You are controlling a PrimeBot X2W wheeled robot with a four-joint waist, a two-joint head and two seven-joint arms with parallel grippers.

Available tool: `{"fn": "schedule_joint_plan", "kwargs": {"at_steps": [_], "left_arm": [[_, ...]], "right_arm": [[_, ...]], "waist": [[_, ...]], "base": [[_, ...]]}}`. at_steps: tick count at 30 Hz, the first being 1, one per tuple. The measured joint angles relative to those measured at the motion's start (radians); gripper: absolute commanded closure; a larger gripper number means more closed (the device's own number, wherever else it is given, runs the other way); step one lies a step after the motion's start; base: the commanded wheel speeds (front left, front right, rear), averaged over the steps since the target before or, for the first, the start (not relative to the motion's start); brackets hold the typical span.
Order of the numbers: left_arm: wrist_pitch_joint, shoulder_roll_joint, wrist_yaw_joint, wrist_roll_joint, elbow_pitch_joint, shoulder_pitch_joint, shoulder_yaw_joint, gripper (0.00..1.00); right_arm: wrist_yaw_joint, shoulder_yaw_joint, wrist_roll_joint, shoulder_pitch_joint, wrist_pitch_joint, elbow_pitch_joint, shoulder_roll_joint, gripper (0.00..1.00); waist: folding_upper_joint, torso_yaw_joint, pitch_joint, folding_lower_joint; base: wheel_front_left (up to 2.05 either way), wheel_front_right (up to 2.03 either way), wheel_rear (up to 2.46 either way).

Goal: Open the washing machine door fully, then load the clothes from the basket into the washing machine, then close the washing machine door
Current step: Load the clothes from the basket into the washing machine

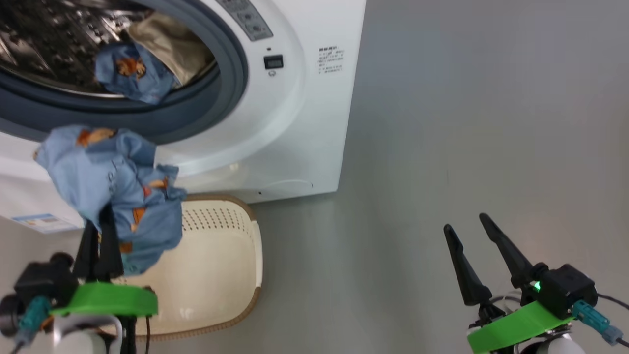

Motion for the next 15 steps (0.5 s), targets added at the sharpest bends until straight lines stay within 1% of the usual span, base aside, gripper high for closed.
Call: {"fn": "schedule_joint_plan", "kwargs": {"at_steps": [5, 9, 15], "left_arm": [[0.000, 0.011, -0.011, 0.005, 0.053, -0.095, 0.013, 1.00], [0.000, 0.047, -0.011, 0.034, 0.118, -0.191, 0.021, 1.00], [0.000, 0.092, -0.013, 0.036, 0.217, -0.353, 0.030, 1.00]], "right_arm": [[0.000, 0.000, 0.001, -0.029, 0.000, -0.005, -0.003, 0.00], [0.000, 0.000, 0.001, -0.045, 0.000, -0.008, -0.003, 0.00], [0.000, 0.000, 0.002, -0.054, 0.000, -0.013, -0.003, 0.00]], "waist": [[-0.0001, -0.007, 0.049, 0.0000], [0.0000, -0.019, 0.091, 0.0000], [-0.0001, -0.047, 0.144, 0.0000]], "base": [[0.00, 0.00, 0.00], [0.00, 0.00, 0.00], [0.00, 0.00, 0.00]]}}
